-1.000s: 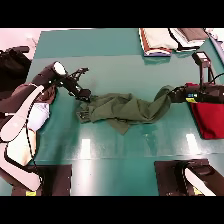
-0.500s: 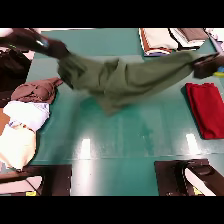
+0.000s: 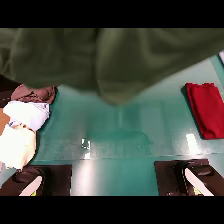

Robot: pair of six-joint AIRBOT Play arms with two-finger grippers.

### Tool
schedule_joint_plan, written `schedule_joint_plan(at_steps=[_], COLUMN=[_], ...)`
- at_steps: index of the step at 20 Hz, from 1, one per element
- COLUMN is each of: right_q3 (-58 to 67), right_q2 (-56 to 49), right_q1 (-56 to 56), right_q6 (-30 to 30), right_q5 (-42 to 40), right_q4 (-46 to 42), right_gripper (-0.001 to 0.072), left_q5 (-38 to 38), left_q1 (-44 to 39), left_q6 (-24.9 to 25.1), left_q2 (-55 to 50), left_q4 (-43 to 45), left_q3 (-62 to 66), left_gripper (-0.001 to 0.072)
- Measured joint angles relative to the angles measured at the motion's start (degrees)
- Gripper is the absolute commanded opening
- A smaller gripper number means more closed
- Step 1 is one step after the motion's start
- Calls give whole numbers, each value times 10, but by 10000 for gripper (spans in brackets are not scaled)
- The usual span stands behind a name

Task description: Fold the shirts.

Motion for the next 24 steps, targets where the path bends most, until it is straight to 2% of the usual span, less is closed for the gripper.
schedule_joint_plan(at_steps=[3,7,10,13,19,24], right_q3=[-2,-49,-40,-3,50,60], right_q2=[10,-12,-34,-46,-33,-15], right_q1=[0,-3,-12,-18,-20,-21], right_q6=[24,37,41,42,43,43], right_q5=[4,-7,-16,-8,30,36], right_q4=[-14,12,16,24,28,22], right_gripper=[17,17,17,17,17,17], left_q5=[6,29,56,61,-12,-35], left_q1=[0,0,0,0,0,0], left_q6=[-26,-36,-39,-41,-42,-42], left_q2=[12,-23,-38,-42,-45,-47], left_q4=[-4,-21,-24,-20,-19,-50], left_q3=[-34,-119,-128,-76,64,89], left_gripper=[30,30,30,30,30,30])
